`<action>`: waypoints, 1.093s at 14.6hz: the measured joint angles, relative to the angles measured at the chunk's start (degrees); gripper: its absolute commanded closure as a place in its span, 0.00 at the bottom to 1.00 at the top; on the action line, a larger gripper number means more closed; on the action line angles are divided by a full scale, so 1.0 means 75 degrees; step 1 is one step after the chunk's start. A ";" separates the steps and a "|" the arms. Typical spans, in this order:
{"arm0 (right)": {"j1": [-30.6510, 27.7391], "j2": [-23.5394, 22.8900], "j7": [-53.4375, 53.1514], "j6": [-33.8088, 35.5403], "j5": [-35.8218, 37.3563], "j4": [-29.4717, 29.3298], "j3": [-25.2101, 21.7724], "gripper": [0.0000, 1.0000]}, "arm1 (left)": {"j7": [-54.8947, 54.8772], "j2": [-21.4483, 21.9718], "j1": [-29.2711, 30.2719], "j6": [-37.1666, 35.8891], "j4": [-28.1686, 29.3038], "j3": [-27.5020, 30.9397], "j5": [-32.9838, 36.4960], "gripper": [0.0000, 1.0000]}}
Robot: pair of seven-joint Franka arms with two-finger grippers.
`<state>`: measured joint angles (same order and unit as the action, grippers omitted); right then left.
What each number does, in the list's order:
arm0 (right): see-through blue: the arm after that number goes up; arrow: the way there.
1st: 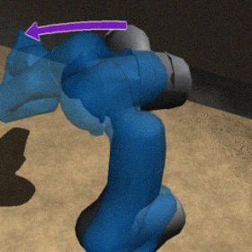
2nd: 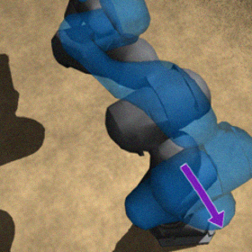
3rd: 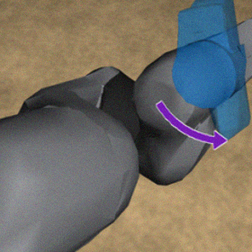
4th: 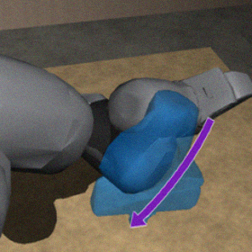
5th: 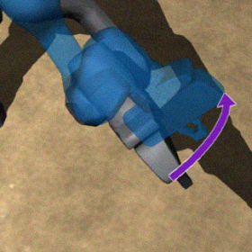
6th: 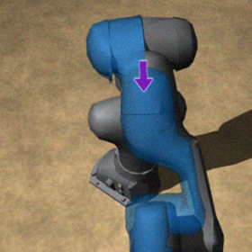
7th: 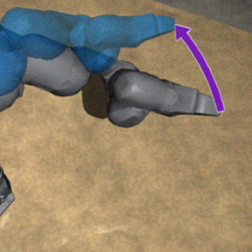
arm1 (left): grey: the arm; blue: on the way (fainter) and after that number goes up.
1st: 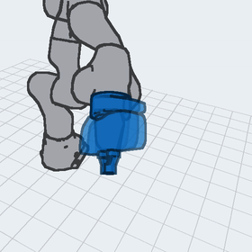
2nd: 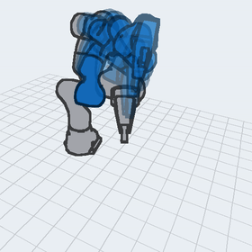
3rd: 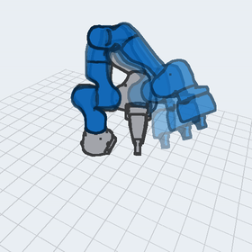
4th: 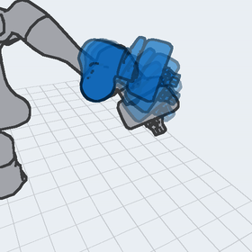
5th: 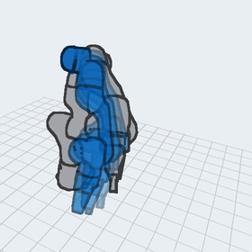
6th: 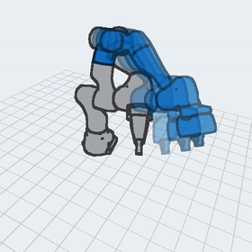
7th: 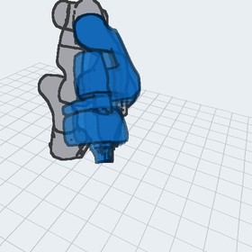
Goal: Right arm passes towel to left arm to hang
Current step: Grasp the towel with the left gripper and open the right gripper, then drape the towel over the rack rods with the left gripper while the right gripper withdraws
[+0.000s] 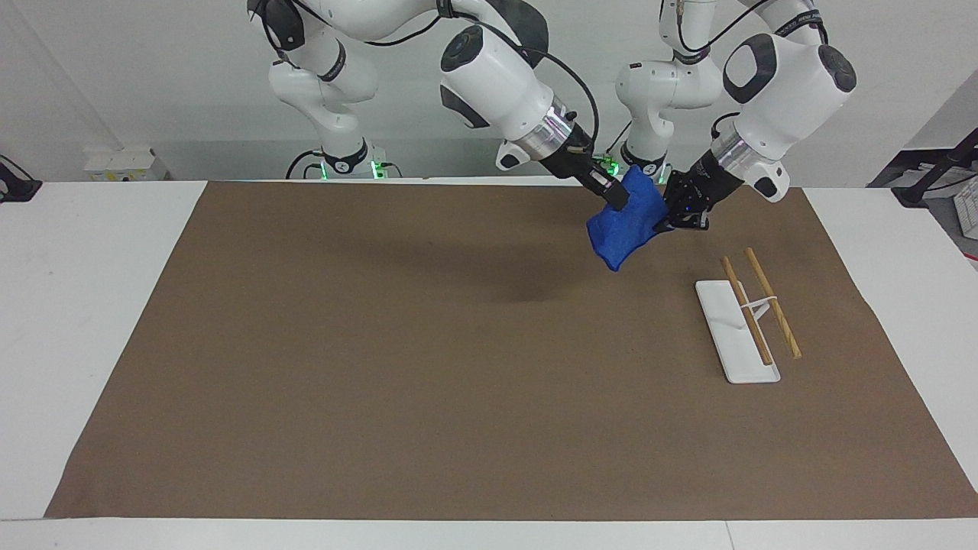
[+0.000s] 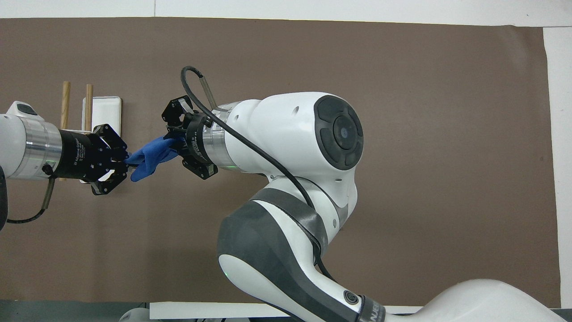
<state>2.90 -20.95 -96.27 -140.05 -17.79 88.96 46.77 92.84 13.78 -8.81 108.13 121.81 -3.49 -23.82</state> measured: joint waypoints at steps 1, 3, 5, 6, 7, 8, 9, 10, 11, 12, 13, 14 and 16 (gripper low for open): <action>0.0000 0.0000 0.0000 0.0000 0.0000 0.0000 0.0000 1.00 | -0.0001 0.0000 0.0000 0.0004 0.0000 0.0000 0.0000 1.00; -0.0001 0.0000 0.0000 0.0001 0.0000 0.0000 0.0000 0.31 | -0.0003 0.0000 0.0000 0.0016 0.0000 0.0000 0.0000 1.00; -0.0006 -0.0011 0.0000 0.0007 -0.0001 -0.0001 0.0000 0.00 | -0.0013 0.0000 0.0000 0.0027 0.0000 0.0000 0.0000 1.00; -0.0005 -0.0017 0.0000 0.0007 -0.0001 -0.0001 0.0000 0.00 | -0.0019 0.0000 0.0000 0.0032 0.0000 0.0000 0.0000 1.00; -0.0005 -0.0020 0.0000 0.0007 -0.0001 -0.0001 0.0000 0.00 | -0.0042 0.0000 0.0000 0.0056 0.0000 0.0000 0.0000 1.00; -0.0006 -0.0023 0.0001 0.0007 -0.0001 0.0000 -0.0001 0.00 | -0.0110 0.0000 0.0000 0.0160 -0.0001 -0.0001 0.0000 1.00; -0.0010 -0.0025 0.0043 0.0008 0.0005 0.0000 -0.0001 0.00 | -0.0229 0.0000 0.0000 0.0333 -0.0003 -0.0001 0.0000 1.00; -0.0021 -0.0029 0.0228 0.0020 0.0027 0.0002 -0.0004 0.00 | -0.0403 0.0000 0.0000 0.0532 -0.0006 0.0000 0.0000 1.00; -0.0038 -0.0030 0.0563 0.0055 0.0072 0.0017 -0.0012 0.00 | -0.0644 -0.0004 0.0000 0.0747 -0.0007 0.0000 0.0000 1.00; -0.0054 -0.0030 0.1021 0.0109 0.0205 0.0049 -0.0033 0.00 | -0.0999 -0.0011 0.0000 0.0965 -0.0009 0.0001 0.0000 1.00; -0.0063 -0.0030 0.1460 0.0205 0.0429 0.0084 -0.0059 0.00 | -0.1411 -0.0022 0.0000 0.1121 -0.0010 0.0004 0.0000 1.00; -0.0077 -0.0019 0.1868 0.0357 0.0804 0.0141 -0.0099 0.00 | -0.1928 -0.0037 0.0001 0.1248 -0.0015 0.0010 0.0000 1.00; -0.0152 0.0031 0.2704 0.0856 0.1613 0.0269 -0.0231 0.00 | -0.2924 -0.0070 0.0005 0.1350 -0.0062 0.0030 0.0000 1.00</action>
<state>1.76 -20.72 -75.99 -133.63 -5.69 90.98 45.04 70.91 13.26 -8.78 118.26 121.34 -3.27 -23.82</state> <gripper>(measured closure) 0.000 0.978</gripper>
